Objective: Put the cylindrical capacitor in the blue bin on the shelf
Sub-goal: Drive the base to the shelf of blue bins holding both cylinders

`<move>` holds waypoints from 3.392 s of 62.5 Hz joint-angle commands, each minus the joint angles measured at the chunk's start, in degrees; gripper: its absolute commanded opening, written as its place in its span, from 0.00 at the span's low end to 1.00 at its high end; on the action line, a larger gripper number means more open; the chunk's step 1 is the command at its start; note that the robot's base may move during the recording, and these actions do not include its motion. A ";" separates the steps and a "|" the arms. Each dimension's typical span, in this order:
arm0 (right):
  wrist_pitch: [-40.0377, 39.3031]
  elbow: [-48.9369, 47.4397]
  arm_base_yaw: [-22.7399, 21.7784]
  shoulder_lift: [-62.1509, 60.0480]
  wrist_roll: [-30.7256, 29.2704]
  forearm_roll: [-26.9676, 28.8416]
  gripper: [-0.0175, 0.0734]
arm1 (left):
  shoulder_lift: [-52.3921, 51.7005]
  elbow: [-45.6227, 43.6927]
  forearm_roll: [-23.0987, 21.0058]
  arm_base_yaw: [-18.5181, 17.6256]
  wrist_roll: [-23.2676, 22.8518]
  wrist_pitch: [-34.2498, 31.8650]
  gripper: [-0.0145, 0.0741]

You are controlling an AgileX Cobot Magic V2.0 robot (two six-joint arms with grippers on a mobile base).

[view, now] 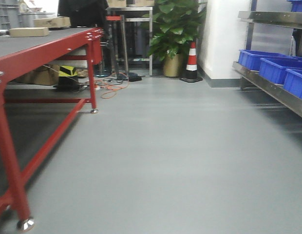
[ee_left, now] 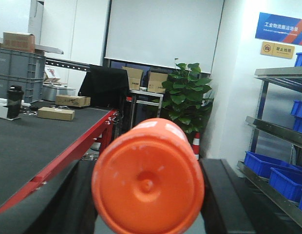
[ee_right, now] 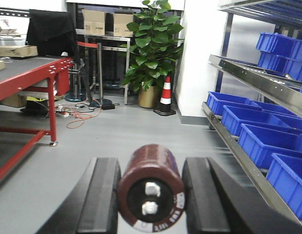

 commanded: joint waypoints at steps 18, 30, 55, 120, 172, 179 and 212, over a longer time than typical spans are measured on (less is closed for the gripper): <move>-1.72 0.03 0.02 -0.15 -0.19 -0.41 0.01 | -0.44 -0.16 -0.20 0.12 0.00 -1.30 0.04; -1.72 0.03 0.02 -0.15 -0.19 -0.41 0.01 | -0.44 -0.16 -0.20 0.12 0.00 -1.30 0.04; -1.72 0.03 0.02 -0.15 -0.19 -0.41 0.01 | -0.44 -0.16 -0.20 0.12 0.00 -1.30 0.04; -1.72 0.03 0.02 -0.15 -0.19 -0.41 0.01 | -0.44 -0.16 -0.20 0.12 0.00 -1.30 0.04; -1.72 0.03 0.02 -0.15 -0.19 -0.41 0.01 | -0.44 -0.16 -0.20 0.12 0.00 -1.30 0.04; -1.72 0.03 0.02 -0.15 -0.19 -0.41 0.01 | -0.44 -0.16 -0.20 0.12 0.00 -1.30 0.04; -1.72 0.03 0.02 -0.15 -0.19 -0.41 0.01 | -0.44 -0.16 -0.20 0.12 0.00 -1.30 0.04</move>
